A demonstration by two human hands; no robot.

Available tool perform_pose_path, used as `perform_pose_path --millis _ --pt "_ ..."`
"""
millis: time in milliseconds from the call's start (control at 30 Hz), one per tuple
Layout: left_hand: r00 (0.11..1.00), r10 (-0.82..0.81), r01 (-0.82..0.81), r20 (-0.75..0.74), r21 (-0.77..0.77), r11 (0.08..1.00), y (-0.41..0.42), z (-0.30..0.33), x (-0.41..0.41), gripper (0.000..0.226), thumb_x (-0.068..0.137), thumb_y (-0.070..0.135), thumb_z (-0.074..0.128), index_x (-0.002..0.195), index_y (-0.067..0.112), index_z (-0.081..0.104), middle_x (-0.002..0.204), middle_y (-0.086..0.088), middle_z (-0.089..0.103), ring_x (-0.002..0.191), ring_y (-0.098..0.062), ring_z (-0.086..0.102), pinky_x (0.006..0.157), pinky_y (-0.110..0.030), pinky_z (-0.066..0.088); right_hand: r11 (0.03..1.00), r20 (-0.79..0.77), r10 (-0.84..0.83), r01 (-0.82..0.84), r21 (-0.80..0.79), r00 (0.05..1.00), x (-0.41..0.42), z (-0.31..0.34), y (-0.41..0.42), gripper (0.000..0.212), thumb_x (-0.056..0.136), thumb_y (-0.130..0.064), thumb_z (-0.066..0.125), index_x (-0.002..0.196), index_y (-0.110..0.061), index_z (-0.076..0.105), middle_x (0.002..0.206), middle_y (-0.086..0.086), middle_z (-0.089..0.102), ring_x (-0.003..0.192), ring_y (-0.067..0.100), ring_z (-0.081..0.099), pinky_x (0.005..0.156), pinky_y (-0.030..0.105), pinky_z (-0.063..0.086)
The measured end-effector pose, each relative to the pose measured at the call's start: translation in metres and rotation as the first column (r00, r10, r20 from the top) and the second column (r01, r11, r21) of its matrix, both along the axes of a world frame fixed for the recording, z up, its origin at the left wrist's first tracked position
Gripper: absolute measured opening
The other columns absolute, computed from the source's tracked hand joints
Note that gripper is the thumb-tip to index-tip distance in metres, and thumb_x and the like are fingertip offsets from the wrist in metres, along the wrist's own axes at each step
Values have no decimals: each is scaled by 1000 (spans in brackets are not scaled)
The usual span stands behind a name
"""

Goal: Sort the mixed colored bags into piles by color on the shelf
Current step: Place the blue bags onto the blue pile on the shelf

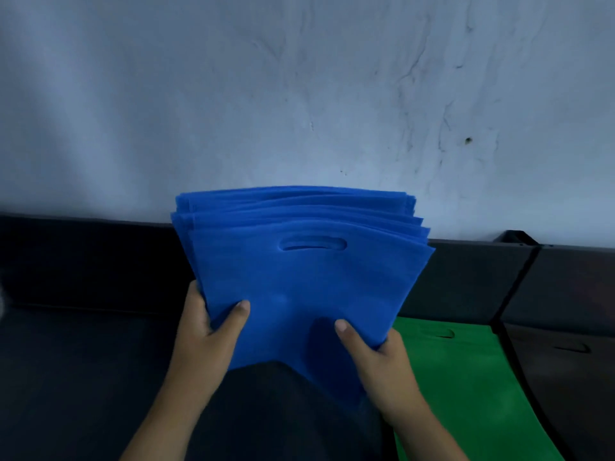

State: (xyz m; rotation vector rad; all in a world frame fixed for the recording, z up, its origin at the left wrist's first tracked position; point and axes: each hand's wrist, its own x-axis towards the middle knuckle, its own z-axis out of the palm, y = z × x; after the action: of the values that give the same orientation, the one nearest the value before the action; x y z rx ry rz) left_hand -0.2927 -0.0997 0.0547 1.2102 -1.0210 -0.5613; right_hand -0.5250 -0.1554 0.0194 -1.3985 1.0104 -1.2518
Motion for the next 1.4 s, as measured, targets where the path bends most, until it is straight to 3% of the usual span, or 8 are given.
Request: perform_pose_path --millis 167,367,533,700,800,1000,1167,1400 --pt "993 -111 114 -43 92 989 5 -9 22 54 74 24 85 119 42 62 123 4 71 117 -15 67 96 -35 52 992 114 108 -115 52 988 -21 17 -7 18 87 2 77 99 -10 80 102 0 84 94 10 77 75 19 59" --pt "1000 10 -9 -9 99 995 -1 -21 -9 49 78 2 86 110 30 61 101 4 73 85 0 69 79 -25 54 997 133 -33 23 74 991 -5 13 4 12 87 -4 80 83 -15 84 89 -2 84 81 8 78 65 19 59" --pt "990 29 -29 -138 5 1000 0 -24 -19 34 88 -7 70 109 19 68 104 8 78 97 -4 72 79 -12 55 992 176 -62 81 -99 982 -8 12 8 13 81 -13 78 93 -16 81 92 -11 84 84 -1 77 72 12 57" --pt "941 -46 61 -335 35 998 -1 -32 -10 34 89 6 69 119 22 70 116 0 76 110 -17 71 89 -30 57 998 58 -4 8 -64 998 -21 8 -1 31 85 7 77 84 -23 82 87 -15 83 81 -7 75 72 9 55" --pt "965 -61 86 -257 87 993 -2 -34 -10 39 84 13 74 120 23 66 112 7 75 110 -12 70 84 -24 58 997 54 39 -35 -72 998 -23 7 0 24 74 -14 80 81 -35 87 90 -11 84 84 -4 76 74 11 56" --pt "992 3 -4 -125 -12 1000 -9 -26 -21 50 88 -9 69 129 18 58 118 4 73 109 -7 69 89 -19 55 993 137 -59 72 -94 989 -16 13 2 15 79 -18 83 94 -17 82 95 -10 84 88 1 78 72 14 58" --pt "996 0 15 -89 170 985 -11 -32 -9 30 83 17 84 101 22 61 77 22 67 76 -2 64 69 -8 46 999 -81 39 -38 5 996 -31 -8 -15 30 84 -8 86 113 -11 77 106 -6 84 102 13 79 82 20 60" --pt "1000 -4 5 -7 181 983 -19 -32 -16 51 90 -1 73 128 30 57 123 7 70 115 -10 67 99 -33 47 998 -98 -44 40 -45 994 -24 -15 -15 21 88 -4 82 105 -17 79 99 -9 83 92 4 77 77 16 57"
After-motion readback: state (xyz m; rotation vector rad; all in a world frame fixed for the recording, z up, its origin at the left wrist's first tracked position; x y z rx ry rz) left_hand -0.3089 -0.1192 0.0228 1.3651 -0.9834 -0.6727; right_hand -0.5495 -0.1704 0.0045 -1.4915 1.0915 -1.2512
